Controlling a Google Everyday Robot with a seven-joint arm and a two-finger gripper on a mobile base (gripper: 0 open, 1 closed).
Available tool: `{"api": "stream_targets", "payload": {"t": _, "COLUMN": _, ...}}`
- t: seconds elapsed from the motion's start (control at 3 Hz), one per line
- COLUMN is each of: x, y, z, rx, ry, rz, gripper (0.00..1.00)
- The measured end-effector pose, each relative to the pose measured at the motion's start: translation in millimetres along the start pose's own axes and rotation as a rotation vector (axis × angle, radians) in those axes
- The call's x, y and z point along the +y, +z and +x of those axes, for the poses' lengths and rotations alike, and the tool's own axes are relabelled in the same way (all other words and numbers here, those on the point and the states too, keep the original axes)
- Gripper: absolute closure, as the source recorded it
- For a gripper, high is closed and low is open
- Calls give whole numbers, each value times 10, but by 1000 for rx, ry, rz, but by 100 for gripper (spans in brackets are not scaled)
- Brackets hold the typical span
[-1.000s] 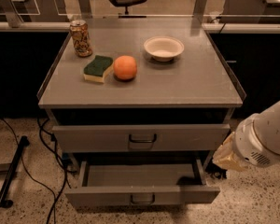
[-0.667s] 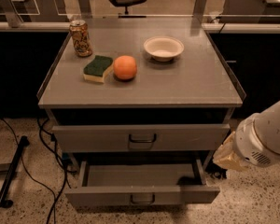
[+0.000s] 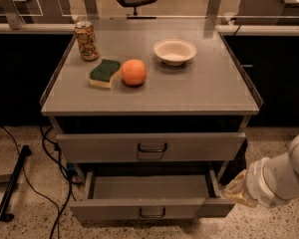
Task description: Close middle drawer
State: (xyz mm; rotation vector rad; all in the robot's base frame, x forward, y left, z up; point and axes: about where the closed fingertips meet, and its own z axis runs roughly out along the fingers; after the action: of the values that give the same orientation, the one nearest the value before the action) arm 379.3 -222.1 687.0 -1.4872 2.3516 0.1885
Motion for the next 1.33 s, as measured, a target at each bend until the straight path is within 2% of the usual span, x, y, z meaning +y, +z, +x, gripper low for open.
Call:
{"api": "stream_targets", "payload": {"t": 0.33, "x": -44, "y": 896, "z": 466, "rx": -69, "ry": 9, "rz": -3, "gripper": 100}}
{"api": "stream_targets", "payload": {"t": 0.67, "x": 32, "y": 1598, "z": 748, "rx": -106, "ry": 38, "rz": -71, "gripper": 100}}
{"api": "stream_targets", "payload": {"t": 1.0, "x": 32, "y": 1598, "z": 748, "rx": -106, "ry": 38, "rz": -71, "gripper": 100}}
{"api": "stream_targets", "payload": {"t": 1.33, "x": 81, "y": 1828, "z": 814, "rx": -103, "ry": 30, "rz": -98, "gripper": 100}}
